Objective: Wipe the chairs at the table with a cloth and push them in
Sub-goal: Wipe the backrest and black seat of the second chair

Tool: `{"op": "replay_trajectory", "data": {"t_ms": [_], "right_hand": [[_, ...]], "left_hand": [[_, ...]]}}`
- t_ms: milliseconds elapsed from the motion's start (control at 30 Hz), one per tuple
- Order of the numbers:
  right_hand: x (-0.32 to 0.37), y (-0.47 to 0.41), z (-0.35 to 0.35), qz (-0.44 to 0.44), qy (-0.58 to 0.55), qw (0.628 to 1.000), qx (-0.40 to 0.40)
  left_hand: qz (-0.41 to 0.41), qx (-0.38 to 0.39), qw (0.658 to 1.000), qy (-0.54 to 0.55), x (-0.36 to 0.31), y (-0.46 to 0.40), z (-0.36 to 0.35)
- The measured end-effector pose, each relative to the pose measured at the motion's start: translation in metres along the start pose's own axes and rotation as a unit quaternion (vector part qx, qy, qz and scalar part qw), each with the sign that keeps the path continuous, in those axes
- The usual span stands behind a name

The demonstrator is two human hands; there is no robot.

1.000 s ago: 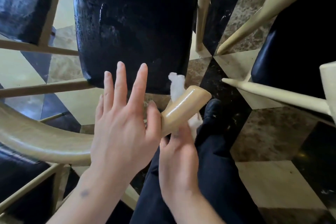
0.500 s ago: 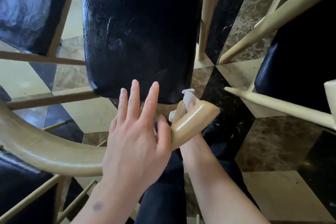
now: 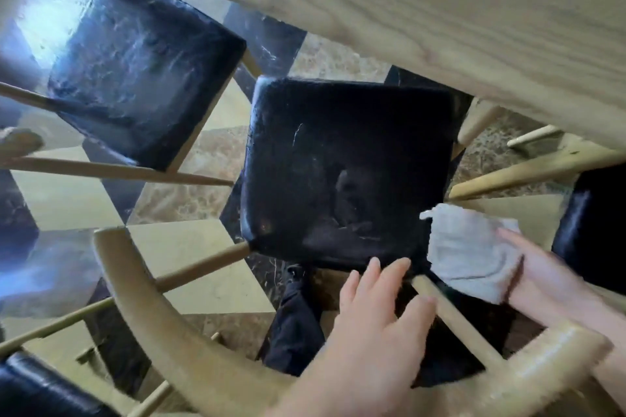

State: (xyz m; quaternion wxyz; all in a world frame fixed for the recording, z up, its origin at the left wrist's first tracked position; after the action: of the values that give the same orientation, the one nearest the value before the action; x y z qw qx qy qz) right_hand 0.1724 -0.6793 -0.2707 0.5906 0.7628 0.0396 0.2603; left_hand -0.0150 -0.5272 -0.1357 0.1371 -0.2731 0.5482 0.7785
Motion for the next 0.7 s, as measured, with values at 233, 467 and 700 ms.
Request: {"op": "replay_trajectory", "data": {"t_ms": [233, 467, 700], "right_hand": [[0.103, -0.047, -0.132, 0.099, 0.211, 0.972, -0.031], [0.146, -0.146, -0.304, 0.432, 0.547, 0.692, -0.189], [0.079, -0.218, -0.401, 0.429, 0.735, 0.525, 0.008]], "left_hand": [[0.021, -0.102, 0.995, -0.008, 0.034, -0.135, 0.211], [0.005, -0.132, 0.948, -0.29, 0.094, -0.251, 0.289], [-0.029, 0.046, 0.887, -0.458, 0.159, -0.275, 0.212]]}}
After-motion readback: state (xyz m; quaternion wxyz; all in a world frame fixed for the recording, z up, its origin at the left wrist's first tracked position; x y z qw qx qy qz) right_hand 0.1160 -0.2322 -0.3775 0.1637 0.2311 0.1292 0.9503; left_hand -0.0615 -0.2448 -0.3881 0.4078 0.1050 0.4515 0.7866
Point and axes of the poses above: each hand's wrist, its own y-axis away from the middle knuckle, its own z-axis out of the back of the hand, x = y × z, the point moved 4 cm from there along -y, towards the middle knuckle, and after that the axes turned 2 degrees about z, right-handed, at the moved point
